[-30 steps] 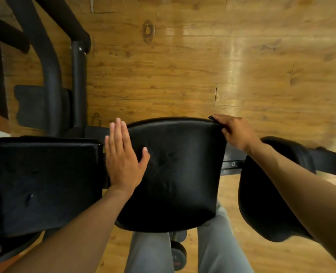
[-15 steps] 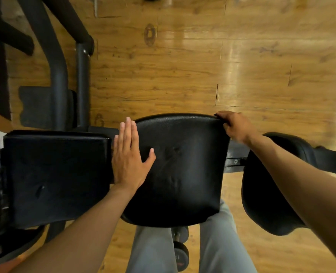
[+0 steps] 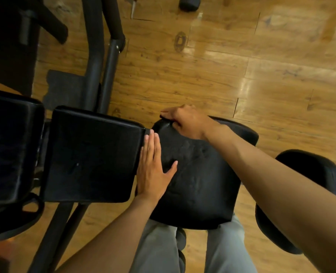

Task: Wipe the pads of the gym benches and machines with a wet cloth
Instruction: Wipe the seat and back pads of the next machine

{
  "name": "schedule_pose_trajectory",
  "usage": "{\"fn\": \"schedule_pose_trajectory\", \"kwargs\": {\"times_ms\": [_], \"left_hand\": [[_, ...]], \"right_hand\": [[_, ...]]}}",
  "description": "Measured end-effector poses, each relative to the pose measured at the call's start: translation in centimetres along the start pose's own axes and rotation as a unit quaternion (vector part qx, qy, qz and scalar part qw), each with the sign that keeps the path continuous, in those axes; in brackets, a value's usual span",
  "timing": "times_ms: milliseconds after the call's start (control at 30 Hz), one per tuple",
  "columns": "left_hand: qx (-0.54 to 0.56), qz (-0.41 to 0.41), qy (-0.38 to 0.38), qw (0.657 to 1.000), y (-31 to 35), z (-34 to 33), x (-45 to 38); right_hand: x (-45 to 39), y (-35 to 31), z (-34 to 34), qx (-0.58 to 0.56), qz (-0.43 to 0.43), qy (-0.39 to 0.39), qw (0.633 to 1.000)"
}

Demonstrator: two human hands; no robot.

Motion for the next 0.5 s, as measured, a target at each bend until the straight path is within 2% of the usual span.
{"fn": "schedule_pose_trajectory", "kwargs": {"times_ms": [100,200,333,500], "left_hand": [[0.017,0.003,0.009,1.000,0.1,0.0,0.0],[0.020,-0.023,0.000,1.000,0.5,0.0,-0.4],[-0.003,-0.038,-0.009,0.999,1.3,0.0,-2.3],[-0.037,-0.050,-0.016,0.998,1.7,-0.1,-3.3]], "right_hand": [[-1.7,-2.1,-0.2,0.037,0.035,-0.022,0.998],[-0.6,-1.4,-0.5,-0.004,0.023,-0.011,1.000],[3.5,3.9,-1.2,-0.106,-0.081,0.047,0.990],[8.5,11.1,-3.6,-0.170,-0.186,0.057,0.966]]}}
Point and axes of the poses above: each hand's wrist, its own x-axis away from the middle knuckle, its own z-axis out of the back of the hand, y = z × x, the point moved 8 cm from there along -x, towards the middle knuckle, and after that the axes turned 14 degrees about x, right-handed, at the moved point
